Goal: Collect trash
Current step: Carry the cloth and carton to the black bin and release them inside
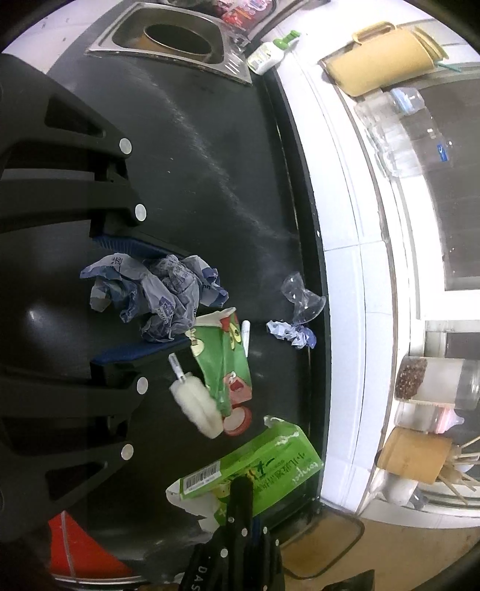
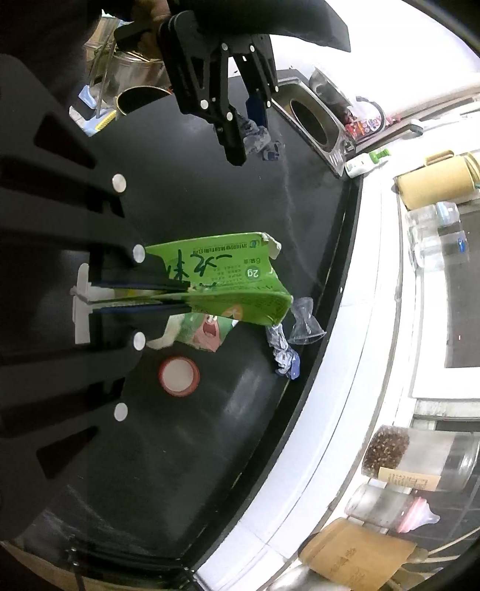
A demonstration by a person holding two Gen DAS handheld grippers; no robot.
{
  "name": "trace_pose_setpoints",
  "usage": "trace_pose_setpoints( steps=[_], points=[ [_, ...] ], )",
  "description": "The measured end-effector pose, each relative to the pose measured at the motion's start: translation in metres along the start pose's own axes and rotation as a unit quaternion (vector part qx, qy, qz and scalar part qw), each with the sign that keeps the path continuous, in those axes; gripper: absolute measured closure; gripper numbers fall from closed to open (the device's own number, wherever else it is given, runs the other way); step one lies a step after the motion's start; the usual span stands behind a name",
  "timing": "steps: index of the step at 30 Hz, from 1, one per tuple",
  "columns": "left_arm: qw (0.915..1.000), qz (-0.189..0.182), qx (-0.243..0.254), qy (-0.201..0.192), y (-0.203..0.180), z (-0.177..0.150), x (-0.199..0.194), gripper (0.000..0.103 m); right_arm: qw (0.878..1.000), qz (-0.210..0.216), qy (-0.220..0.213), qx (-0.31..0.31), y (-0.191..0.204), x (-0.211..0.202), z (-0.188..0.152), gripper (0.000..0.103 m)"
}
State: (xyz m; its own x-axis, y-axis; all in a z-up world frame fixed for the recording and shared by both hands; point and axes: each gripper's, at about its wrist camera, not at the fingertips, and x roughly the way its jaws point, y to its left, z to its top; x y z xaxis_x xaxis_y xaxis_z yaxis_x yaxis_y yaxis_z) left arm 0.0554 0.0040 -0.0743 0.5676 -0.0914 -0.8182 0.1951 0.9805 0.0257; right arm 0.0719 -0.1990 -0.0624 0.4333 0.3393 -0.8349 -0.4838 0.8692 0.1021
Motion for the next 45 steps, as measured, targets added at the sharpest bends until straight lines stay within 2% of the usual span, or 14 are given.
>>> trace_pose_setpoints(
  steps=[6, 12, 18, 22, 27, 35, 38, 41, 45],
  points=[
    [0.9999, 0.007, -0.014, -0.007, 0.006, -0.009, -0.014, 0.063, 1.0, 0.003, -0.007, -0.006, 0.018, -0.007, 0.0, 0.095],
    [0.9984, 0.026, -0.048, -0.019, 0.032, -0.026, -0.037, 0.063, 0.999, 0.018, -0.012, -0.037, 0.055, -0.006, 0.014, 0.095],
    [0.9919, 0.069, -0.104, -0.024, 0.079, -0.069, -0.07, 0.063, 0.994, 0.063, -0.007, -0.094, 0.128, 0.011, 0.036, 0.095],
    [0.981, 0.112, -0.158, -0.016, 0.12, -0.114, -0.092, 0.063, 0.984, 0.104, 0.005, -0.144, 0.197, 0.03, 0.046, 0.095],
    [0.9553, 0.173, -0.24, -0.006, 0.177, -0.188, -0.124, 0.063, 0.963, 0.169, 0.028, -0.21, 0.3, 0.057, 0.049, 0.095],
    [0.8966, 0.247, -0.367, 0.006, 0.254, -0.313, -0.163, 0.063, 0.914, 0.259, 0.085, -0.301, 0.469, 0.107, 0.018, 0.095],
    [0.8775, 0.261, -0.402, 0.007, 0.276, -0.36, -0.164, 0.063, 0.897, 0.28, 0.116, -0.321, 0.525, 0.132, -0.001, 0.095],
    [0.8583, 0.262, -0.441, 0.013, 0.3, -0.409, -0.152, 0.063, 0.886, 0.287, 0.143, -0.334, 0.575, 0.167, -0.021, 0.095],
    [0.8447, 0.257, -0.469, 0.023, 0.328, -0.459, -0.124, 0.063, 0.879, 0.281, 0.183, -0.339, 0.623, 0.219, -0.044, 0.095]
  ],
)
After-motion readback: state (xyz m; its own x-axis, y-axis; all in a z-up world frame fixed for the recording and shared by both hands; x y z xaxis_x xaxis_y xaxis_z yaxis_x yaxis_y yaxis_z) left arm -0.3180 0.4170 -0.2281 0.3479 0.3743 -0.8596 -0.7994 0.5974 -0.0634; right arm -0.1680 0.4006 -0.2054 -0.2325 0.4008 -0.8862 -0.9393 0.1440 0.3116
